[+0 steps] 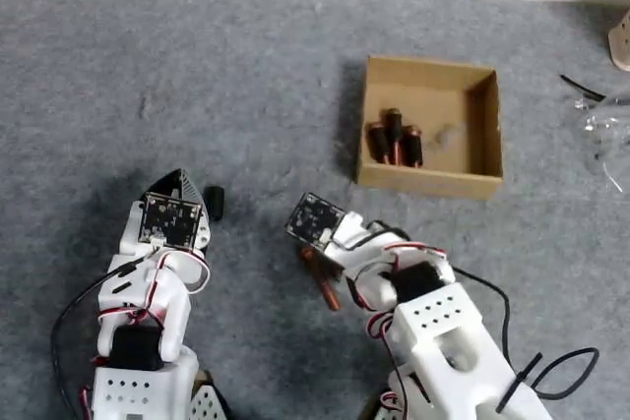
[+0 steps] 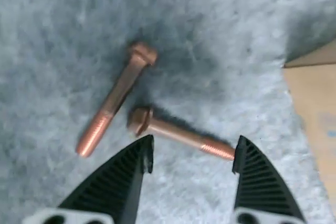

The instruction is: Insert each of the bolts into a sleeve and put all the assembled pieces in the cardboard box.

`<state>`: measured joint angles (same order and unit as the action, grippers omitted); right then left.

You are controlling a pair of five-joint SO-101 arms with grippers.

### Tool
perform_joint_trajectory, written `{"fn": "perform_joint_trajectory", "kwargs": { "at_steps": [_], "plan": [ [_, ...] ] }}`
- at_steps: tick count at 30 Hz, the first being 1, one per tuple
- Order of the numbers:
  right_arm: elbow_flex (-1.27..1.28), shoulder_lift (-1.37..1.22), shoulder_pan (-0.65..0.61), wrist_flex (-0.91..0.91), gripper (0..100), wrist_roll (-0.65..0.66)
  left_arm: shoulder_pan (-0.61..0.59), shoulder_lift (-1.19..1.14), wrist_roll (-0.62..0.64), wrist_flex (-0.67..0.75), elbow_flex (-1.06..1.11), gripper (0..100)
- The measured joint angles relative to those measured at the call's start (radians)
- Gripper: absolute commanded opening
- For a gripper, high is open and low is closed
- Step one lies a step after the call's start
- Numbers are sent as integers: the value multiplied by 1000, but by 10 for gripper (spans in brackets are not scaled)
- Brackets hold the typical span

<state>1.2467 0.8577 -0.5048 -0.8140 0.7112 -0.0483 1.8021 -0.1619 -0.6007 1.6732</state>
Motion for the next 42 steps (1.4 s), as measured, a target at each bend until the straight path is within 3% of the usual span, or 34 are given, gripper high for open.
{"fn": "perform_joint_trajectory", "kwargs": {
  "at_steps": [8, 11, 14, 19, 30, 38, 42],
  "plan": [
    [12, 2, -2, 0, 217, 26, -5, 0, 0, 0, 0, 7],
    [12, 2, -2, 0, 217, -103, -100, 0, 21, 0, 0, 10],
    [-28, 6, -18, -3, 217, -265, -215, 0, 126, 0, 0, 10],
    [-204, -41, -132, -57, 217, -497, -256, 0, 160, 0, 0, 10],
    [-766, -629, -381, -104, 217, -799, -281, 0, 161, 43, 2, 10],
    [-1220, -1071, -393, -104, 217, -1132, -292, 0, 161, 43, 2, 10],
    [-1379, -1241, -374, -172, 217, -1166, -292, 0, 161, 43, 2, 10]
  ]
}}
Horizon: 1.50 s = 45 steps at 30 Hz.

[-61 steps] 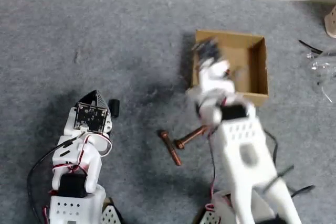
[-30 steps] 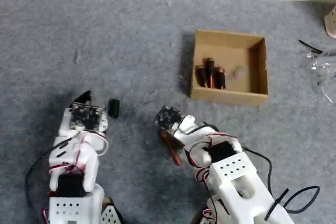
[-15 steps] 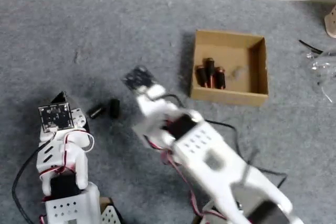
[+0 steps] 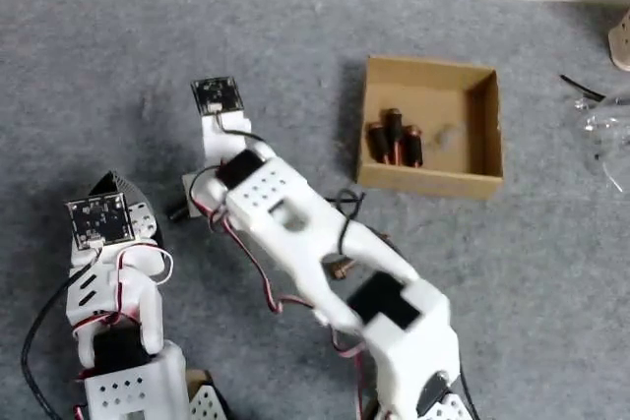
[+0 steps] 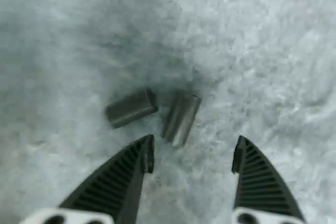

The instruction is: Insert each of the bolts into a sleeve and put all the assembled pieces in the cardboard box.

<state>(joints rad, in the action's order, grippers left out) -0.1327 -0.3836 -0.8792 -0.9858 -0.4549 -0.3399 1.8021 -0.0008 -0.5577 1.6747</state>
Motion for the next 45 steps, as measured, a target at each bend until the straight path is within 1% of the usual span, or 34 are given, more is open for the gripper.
{"fn": "perform_joint_trajectory", "kwargs": {
  "at_steps": [4, 13, 21, 30, 32, 34, 36, 37, 39, 41, 45],
  "plan": [
    [-107, -157, 9, -12, 217, 0, 0, 0, 0, 0, 0, 10],
    [-328, -301, 11, -81, 217, 0, 0, 0, 0, 0, 0, 10],
    [-379, -381, 11, -106, 217, 0, 0, 0, 0, 0, 0, 10],
    [-394, -388, 11, -132, 216, 0, 0, 0, 0, 0, 0, 11],
    [-404, -390, 11, -158, 187, 0, 0, 0, 0, 0, 0, 11],
    [-405, -390, 11, -192, 116, 0, 0, 0, 0, 0, 0, 11],
    [-405, -390, 9, -222, 22, 0, 0, 0, 0, 0, 0, 11],
    [-405, -390, 9, -236, 0, 0, 0, 0, 0, 0, 0, 11],
    [-397, -390, 12, -255, 16, 0, 0, 0, 0, 0, 0, 11],
    [-396, -390, 14, -264, 2, 0, 0, 0, 0, 0, 0, 11],
    [-393, -390, 14, -270, 5, 0, 0, 0, 0, 0, 0, 11]
  ]
}}
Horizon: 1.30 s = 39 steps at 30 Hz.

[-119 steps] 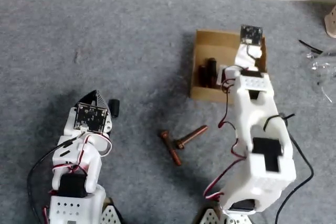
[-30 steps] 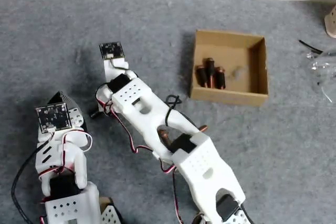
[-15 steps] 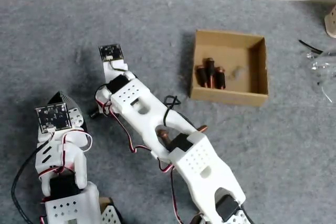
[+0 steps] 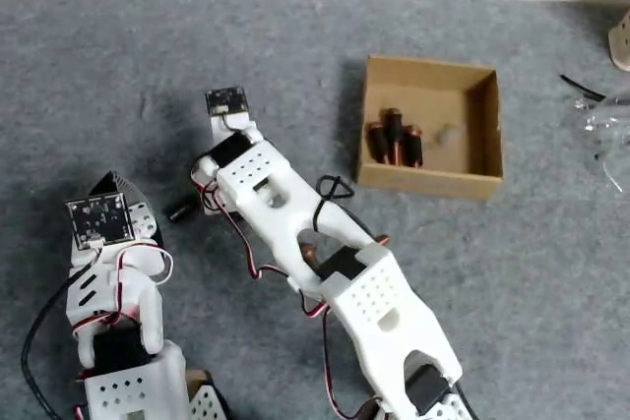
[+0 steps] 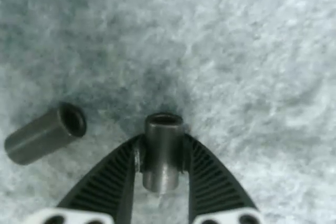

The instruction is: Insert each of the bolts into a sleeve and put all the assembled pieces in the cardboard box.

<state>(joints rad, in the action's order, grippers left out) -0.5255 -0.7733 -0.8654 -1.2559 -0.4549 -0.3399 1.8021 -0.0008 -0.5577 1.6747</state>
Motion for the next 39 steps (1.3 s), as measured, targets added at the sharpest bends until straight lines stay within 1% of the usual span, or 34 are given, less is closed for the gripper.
{"fn": "perform_joint_trajectory", "kwargs": {
  "at_steps": [5, 8, 10, 16, 21, 25, 29, 33, 35, 39],
  "plan": [
    [-3, 21, 20, -34, 5, 0, 0, 0, 0, 0, 0, 11],
    [-5, 80, 46, -101, 5, 0, 0, 0, 0, 0, 0, 11],
    [-3, 150, 71, -130, 5, 23, 2, 0, 0, 0, 0, 11],
    [12, 330, 176, -149, 5, 109, 2, 0, 0, 0, 0, 11],
    [114, 470, 288, -163, 5, 137, 2, 0, 0, 0, 0, 11],
    [267, 621, 354, -164, 5, 175, 2, 0, 0, 0, 0, 11],
    [476, 804, 365, -141, 5, 219, 2, 0, 0, 0, 0, 11],
    [775, 1003, 367, -21, 5, 230, 2, 0, 0, 0, 0, 11],
    [937, 1115, 390, 54, 5, 247, 2, 0, 0, 0, 0, 11],
    [1229, 1363, 506, 203, 5, 344, 2, 0, 0, 0, 0, 11]
  ]
}}
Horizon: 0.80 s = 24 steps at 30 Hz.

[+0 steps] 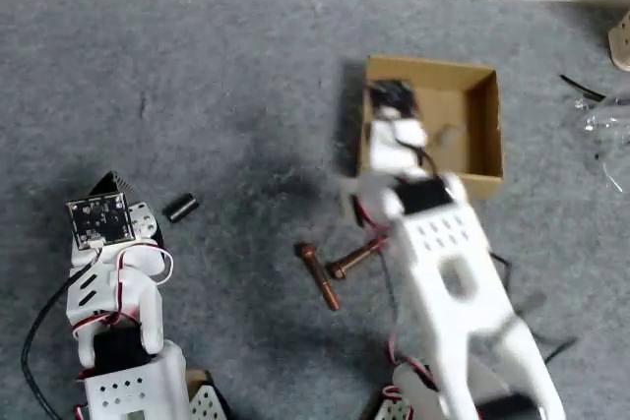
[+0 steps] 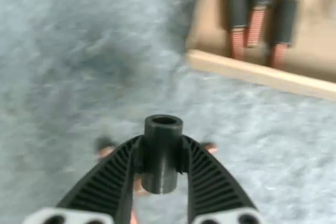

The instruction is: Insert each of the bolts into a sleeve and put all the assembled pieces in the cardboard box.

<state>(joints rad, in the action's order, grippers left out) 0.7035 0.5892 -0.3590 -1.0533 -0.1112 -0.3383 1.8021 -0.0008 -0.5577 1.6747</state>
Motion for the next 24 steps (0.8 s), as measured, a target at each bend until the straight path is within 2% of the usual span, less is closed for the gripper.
{"fn": "perform_joint_trajectory", "kwargs": {
  "at_steps": [4, 9, 13, 19, 24],
  "plan": [
    [265, 247, 129, 114, 5, 41, 0, 0, 0, 0, 0, 11],
    [595, 520, 207, 227, 5, 72, 6, 0, 0, 0, 0, 11],
    [801, 769, 264, 261, 5, 75, 71, 0, -6, 0, 0, 11],
    [965, 1171, 351, 247, 5, 77, 186, 0, -149, -21, 0, 11],
    [967, 1198, 359, 233, 5, 77, 256, 0, -230, -34, 0, 11]
  ]
}}
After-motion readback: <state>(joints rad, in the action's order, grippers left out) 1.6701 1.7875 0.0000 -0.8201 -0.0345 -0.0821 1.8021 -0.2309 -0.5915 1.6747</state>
